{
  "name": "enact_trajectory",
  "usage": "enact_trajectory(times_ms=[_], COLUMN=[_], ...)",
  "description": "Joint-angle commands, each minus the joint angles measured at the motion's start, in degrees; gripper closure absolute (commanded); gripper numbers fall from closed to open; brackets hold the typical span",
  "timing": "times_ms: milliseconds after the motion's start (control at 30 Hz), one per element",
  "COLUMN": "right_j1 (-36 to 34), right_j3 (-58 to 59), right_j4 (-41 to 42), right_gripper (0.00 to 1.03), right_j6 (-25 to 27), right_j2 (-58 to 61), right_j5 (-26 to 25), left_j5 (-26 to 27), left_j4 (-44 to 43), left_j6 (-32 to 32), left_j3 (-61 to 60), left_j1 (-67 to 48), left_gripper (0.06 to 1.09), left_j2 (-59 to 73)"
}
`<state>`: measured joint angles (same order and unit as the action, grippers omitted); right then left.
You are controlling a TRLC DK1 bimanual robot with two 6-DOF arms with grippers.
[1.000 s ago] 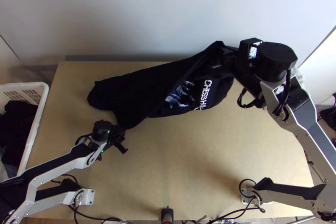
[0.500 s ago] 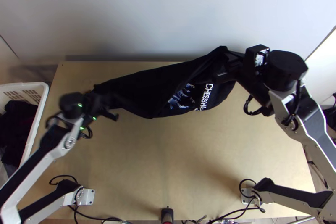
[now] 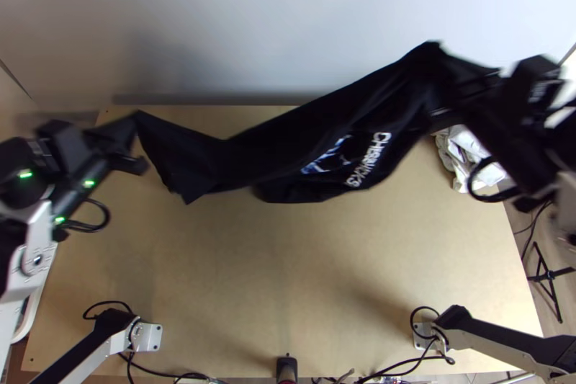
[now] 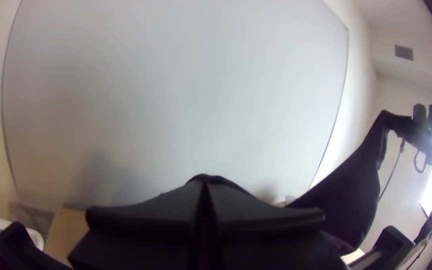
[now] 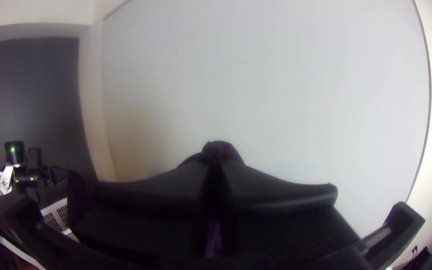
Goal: Fold the t-shirt
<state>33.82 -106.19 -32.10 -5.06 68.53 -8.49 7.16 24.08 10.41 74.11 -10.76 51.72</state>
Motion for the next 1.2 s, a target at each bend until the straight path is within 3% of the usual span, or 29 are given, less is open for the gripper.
enact_trajectory(times_ms=[0, 400, 600, 867, 1167], right_j1=[-1.22, -4.64, -4.82, -6.14, -6.40], right_j3=[-7.80, -21.86, -25.29, -28.28, -26.35], right_j4=[-0.07, -0.07, -0.07, 7.14, 0.19], right_gripper=[1.00, 1.00, 1.00, 1.00, 1.00], right_j6=[1.54, 4.44, 5.41, 12.18, 7.08], right_j2=[-2.00, -1.30, -2.09, -4.64, -8.68], right_j5=[0.14, 0.05, 0.14, 0.05, 0.32], left_j5=[0.49, 0.49, 0.58, 0.49, 0.58], left_j4=[0.09, 0.53, 0.71, 0.45, 1.76], left_j6=[4.53, 7.43, 8.83, 9.54, 9.36], left_j3=[8.86, 26.97, 30.57, 31.10, 26.18], left_j1=[3.56, 6.90, 6.72, 8.66, 9.36], left_gripper=[1.05, 1.05, 1.05, 1.05, 1.05], left_j2=[-2.15, 0.31, -1.36, -6.02, -13.32])
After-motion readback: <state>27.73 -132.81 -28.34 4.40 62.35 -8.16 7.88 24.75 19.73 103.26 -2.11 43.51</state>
